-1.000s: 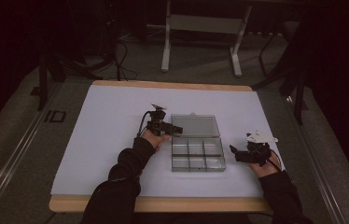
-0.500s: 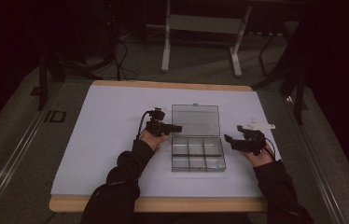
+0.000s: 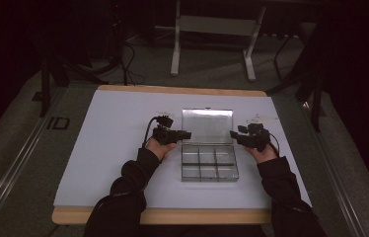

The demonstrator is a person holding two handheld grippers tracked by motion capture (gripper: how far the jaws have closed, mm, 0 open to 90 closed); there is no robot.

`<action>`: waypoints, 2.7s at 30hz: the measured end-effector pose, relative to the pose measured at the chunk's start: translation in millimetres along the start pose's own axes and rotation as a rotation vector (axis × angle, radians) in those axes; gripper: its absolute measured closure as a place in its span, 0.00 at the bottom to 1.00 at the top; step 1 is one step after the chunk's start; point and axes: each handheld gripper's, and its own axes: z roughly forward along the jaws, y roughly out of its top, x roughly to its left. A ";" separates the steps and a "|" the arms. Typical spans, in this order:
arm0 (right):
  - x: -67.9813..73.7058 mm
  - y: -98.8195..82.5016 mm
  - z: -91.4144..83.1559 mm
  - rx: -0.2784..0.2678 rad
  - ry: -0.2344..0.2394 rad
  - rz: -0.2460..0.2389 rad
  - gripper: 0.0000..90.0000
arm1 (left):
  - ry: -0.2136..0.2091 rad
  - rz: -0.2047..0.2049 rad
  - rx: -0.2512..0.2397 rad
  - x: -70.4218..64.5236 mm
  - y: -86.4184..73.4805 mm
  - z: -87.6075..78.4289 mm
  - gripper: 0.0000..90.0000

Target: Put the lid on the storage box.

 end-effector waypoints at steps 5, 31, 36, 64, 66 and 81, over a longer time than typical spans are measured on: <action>-2.8 -1.0 7.4 0.021 0.037 0.024 0.73 | -0.007 0.013 -0.010 0.8 -1.0 -0.8 0.76; 1.3 4.8 -2.9 0.030 0.070 -0.003 0.86 | 0.024 0.143 -0.034 -10.9 0.3 -8.3 0.77; 3.4 6.5 -8.6 0.026 0.073 -0.018 0.88 | 0.026 0.155 -0.055 -14.9 2.2 -13.9 0.77; 8.6 -1.0 -27.4 -0.006 0.124 -0.071 0.90 | 0.035 0.219 -0.089 -32.4 -7.2 -39.7 0.79; 9.7 -2.1 -29.1 -0.007 0.128 -0.073 0.89 | 0.038 0.227 -0.092 -33.7 -8.6 -42.5 0.79; 15.5 -8.5 -44.8 -0.043 0.157 -0.102 0.86 | 0.032 0.257 -0.064 -40.6 -18.4 -51.1 0.80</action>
